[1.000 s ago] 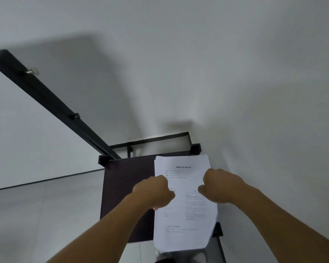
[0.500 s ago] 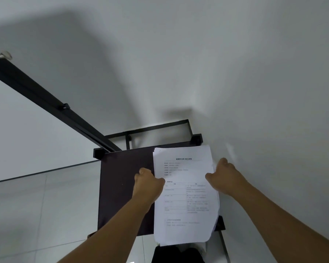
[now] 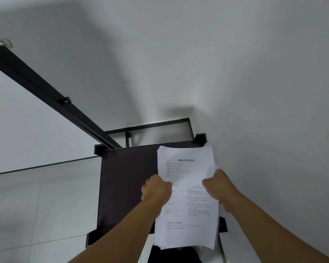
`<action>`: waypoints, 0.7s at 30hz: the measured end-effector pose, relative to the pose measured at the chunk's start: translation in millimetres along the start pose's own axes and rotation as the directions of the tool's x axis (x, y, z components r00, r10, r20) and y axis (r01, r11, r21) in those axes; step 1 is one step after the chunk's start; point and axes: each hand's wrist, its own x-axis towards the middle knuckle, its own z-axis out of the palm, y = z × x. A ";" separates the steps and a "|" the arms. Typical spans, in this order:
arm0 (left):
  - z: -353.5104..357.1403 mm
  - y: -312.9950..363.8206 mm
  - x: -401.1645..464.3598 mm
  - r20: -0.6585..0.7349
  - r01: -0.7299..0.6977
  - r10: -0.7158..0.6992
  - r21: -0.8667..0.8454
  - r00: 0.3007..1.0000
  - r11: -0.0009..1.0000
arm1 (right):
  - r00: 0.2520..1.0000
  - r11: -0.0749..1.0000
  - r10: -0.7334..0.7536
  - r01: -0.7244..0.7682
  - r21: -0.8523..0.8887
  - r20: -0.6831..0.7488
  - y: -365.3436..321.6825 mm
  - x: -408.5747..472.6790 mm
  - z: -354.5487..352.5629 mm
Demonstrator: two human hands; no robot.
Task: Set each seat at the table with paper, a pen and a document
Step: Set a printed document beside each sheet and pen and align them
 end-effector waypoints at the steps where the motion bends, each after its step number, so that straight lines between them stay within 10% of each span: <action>1: -0.6 1.4 -3.2 -0.001 -0.021 0.021 0.018 1.000 1.000 | 1.000 1.000 -0.012 0.012 -0.019 0.022 -0.5 -1.4 2.1; 21: -57.7 2.7 -44.7 -0.038 -0.153 0.149 -0.357 0.988 0.921 | 0.965 0.961 -0.260 0.259 0.097 -0.001 -42.8 -52.8 3.2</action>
